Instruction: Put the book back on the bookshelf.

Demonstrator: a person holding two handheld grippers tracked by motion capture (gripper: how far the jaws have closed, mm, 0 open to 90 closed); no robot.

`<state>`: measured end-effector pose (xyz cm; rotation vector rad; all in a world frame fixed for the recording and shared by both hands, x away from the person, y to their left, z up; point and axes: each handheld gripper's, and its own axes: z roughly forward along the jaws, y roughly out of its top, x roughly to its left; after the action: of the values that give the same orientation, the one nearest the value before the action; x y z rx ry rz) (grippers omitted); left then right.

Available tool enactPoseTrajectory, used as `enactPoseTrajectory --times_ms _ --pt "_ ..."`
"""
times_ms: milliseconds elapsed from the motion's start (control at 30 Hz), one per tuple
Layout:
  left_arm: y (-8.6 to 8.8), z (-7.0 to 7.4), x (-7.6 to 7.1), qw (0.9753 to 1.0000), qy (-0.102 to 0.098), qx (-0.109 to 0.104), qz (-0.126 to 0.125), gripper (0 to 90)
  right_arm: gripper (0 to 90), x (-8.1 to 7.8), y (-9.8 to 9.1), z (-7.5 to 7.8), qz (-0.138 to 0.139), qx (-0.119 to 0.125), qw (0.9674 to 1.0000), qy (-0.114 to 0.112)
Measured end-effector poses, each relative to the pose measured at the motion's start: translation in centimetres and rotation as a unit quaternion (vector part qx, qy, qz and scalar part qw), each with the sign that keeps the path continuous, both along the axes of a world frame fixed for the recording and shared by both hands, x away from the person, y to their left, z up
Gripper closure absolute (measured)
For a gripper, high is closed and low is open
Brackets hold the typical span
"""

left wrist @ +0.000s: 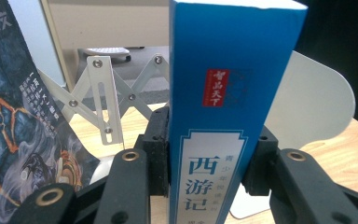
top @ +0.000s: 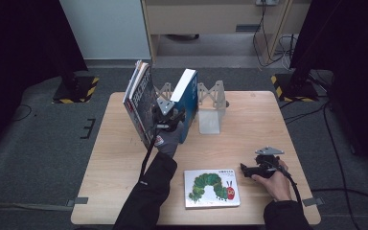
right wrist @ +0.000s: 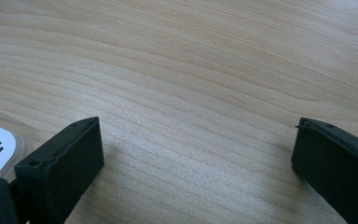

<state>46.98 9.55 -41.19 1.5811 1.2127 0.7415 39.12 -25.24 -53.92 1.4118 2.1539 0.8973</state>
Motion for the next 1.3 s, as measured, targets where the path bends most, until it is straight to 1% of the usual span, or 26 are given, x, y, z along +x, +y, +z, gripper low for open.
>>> enactPoseTrajectory --times_ms 267,333,400,467,500,567,633,700,767,800,867,1000,1100,1200,1300 --pt "-0.8 0.1 0.8 1.0000 0.004 0.000 0.003 60.5 2.5 0.0 0.0 0.0 0.000 0.000 1.0000 0.000" --pt "-0.9 0.1 1.0 1.0000 0.004 -0.001 0.000 60.3 2.5 0.0 0.0 0.0 0.000 0.000 1.0000 0.000" --pt "-0.9 0.1 1.0 1.0000 0.003 0.000 -0.007 59.9 2.4 0.0 0.0 0.0 0.000 0.000 1.0000 0.000" --pt "-0.8 0.0 1.0 0.9998 -0.001 0.000 -0.020 59.0 2.4 0.0 0.0 0.0 0.000 0.000 1.0000 0.000" --pt "-0.6 -0.1 1.0 0.9996 -0.004 -0.005 -0.028 58.3 2.5 0.0 0.0 0.0 0.000 0.000 1.0000 0.000" --pt "-0.3 -0.3 0.9 0.9991 -0.010 -0.006 -0.042 56.9 2.5 0.0 0.0 0.0 0.002 0.000 1.0000 0.001" --pt "0.0 -0.5 0.6 0.9987 -0.010 -0.010 -0.049 56.7 2.5 0.0 0.0 0.0 0.002 0.000 1.0000 0.000" --pt "0.3 -0.6 0.4 0.9984 -0.012 -0.009 -0.054 56.6 2.5 0.0 0.0 0.0 0.002 0.000 1.0000 0.000" --pt "0.5 -0.8 0.1 0.9982 -0.009 -0.012 -0.059 56.7 2.5 0.0 0.0 0.0 0.002 0.000 1.0000 -0.001" --pt "0.6 -0.9 0.0 0.9982 -0.011 -0.009 -0.059 56.9 2.5 0.0 0.0 0.0 0.002 0.000 1.0000 -0.001" --pt "0.7 -1.1 -0.2 0.9977 -0.009 -0.010 -0.066 57.1 2.5 0.0 0.0 0.0 0.002 0.000 1.0000 -0.001" --pt "0.7 -1.1 -0.2 0.9977 -0.006 -0.009 -0.066 57.6 2.5 0.0 0.0 0.0 0.002 0.000 1.0000 -0.001" --pt "0.5 -0.8 -0.1 0.9980 -0.004 0.004 -0.063 58.3 2.4 0.0 0.0 0.0 0.002 0.000 1.0000 -0.001" --pt "0.2 -0.6 0.0 0.9984 0.003 0.006 -0.057 58.4 2.5 0.0 0.0 0.0 0.002 0.000 1.0000 -0.001" --pt "-0.2 -0.5 0.2 0.9985 0.009 0.002 -0.053 58.3 2.5 0.0 0.0 0.0 0.002 0.000 1.0000 0.000"
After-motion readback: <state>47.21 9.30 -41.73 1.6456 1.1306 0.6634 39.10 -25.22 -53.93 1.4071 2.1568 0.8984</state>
